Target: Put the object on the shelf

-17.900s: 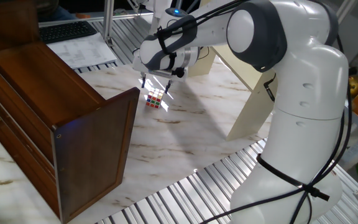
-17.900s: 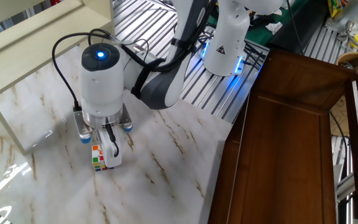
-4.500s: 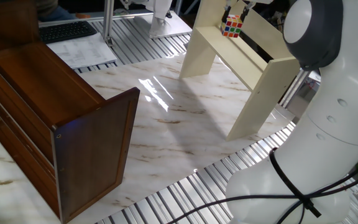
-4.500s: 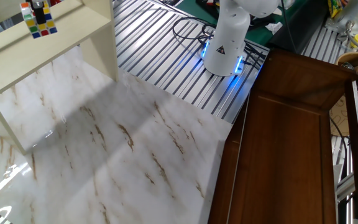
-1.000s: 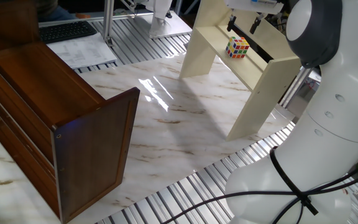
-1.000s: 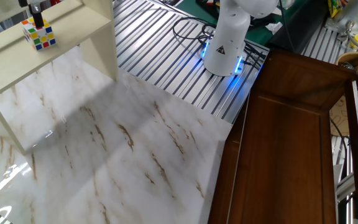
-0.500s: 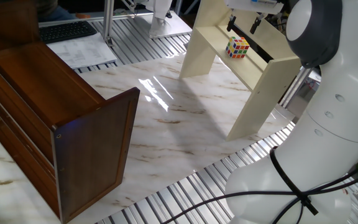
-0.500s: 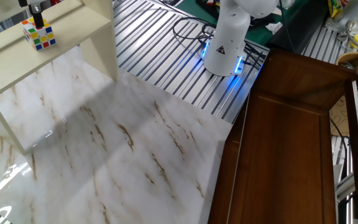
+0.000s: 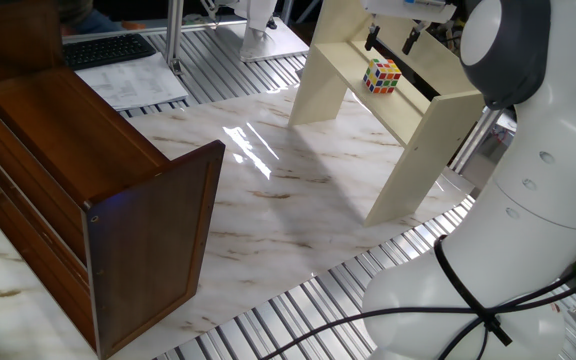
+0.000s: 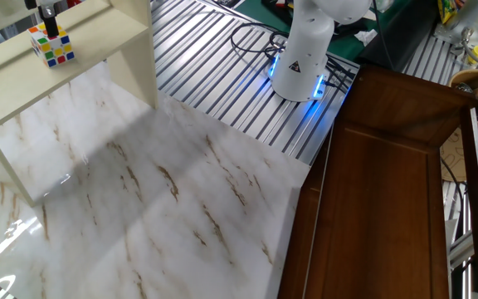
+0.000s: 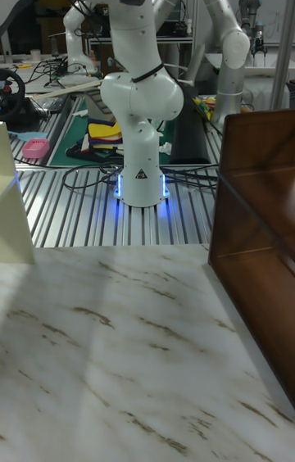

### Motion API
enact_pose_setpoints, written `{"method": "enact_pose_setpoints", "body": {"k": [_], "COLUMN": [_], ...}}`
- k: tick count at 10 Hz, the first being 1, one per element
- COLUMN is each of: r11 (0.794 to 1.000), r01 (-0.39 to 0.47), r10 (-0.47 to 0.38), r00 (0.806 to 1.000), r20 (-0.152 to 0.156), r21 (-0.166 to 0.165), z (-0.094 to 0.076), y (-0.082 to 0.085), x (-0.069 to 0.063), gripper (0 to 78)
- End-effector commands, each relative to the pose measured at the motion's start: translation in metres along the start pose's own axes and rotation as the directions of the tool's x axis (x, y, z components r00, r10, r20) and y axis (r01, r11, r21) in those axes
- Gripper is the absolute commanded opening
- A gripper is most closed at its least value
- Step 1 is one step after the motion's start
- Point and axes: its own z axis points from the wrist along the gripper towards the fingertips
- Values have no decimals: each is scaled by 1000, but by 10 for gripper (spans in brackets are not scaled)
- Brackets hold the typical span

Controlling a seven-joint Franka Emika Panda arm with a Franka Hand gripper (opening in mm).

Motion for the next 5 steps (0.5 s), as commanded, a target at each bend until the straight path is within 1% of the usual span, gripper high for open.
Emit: {"method": "enact_pose_setpoints", "body": {"k": [1, 5], "r11": [1000, 1000], "r01": [20, 7], "r10": [-20, -7], "r00": [1000, 1000], "r20": [11, 13], "r21": [0, -1], "z": [-29, -30], "y": [-17, -16], "x": [1, -1], "gripper": [774, 774]}}
